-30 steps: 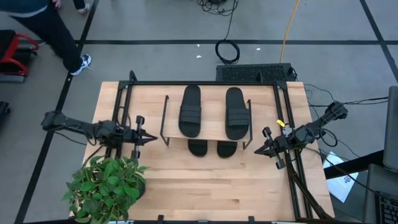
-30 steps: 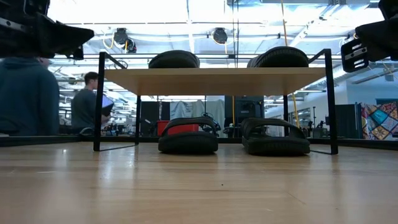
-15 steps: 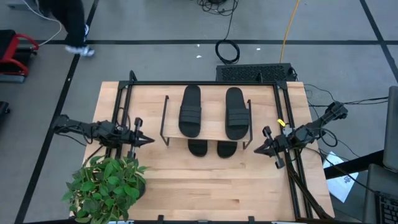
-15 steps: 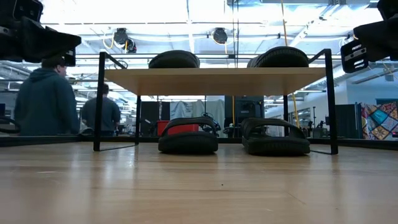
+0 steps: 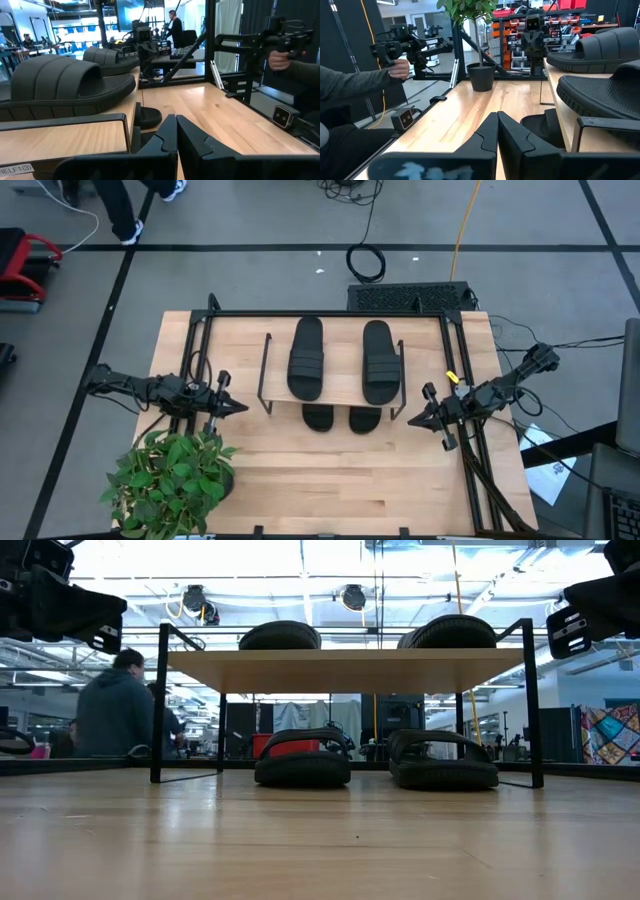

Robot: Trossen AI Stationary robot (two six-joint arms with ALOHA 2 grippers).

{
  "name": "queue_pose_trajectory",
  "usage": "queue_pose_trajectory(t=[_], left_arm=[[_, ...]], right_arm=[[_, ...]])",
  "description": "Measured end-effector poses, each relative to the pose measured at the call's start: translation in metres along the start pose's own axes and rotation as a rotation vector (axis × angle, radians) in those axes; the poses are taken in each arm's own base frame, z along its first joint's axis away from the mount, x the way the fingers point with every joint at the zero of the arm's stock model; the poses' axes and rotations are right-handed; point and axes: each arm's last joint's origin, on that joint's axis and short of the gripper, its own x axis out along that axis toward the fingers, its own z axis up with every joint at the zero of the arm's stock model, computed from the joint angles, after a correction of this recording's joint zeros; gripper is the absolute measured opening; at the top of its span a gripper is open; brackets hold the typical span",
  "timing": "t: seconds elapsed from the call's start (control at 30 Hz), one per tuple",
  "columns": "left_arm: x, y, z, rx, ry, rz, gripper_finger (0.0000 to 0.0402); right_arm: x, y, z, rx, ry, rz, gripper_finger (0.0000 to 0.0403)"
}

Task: Pick and place slides into the shelf
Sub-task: Return to Home Position

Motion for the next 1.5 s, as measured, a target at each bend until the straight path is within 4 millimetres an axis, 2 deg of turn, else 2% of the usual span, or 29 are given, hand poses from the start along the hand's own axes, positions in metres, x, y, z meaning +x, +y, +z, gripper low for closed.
queue_pose_trajectory(t=[1.5], left_arm=[[0.0001,0.0001,0.0029,-0.001,-0.038,0.003,0.0001]], right_arm=[[0.0000,0.0002,0.0027,0.004,-0.027,0.001,0.0000]])
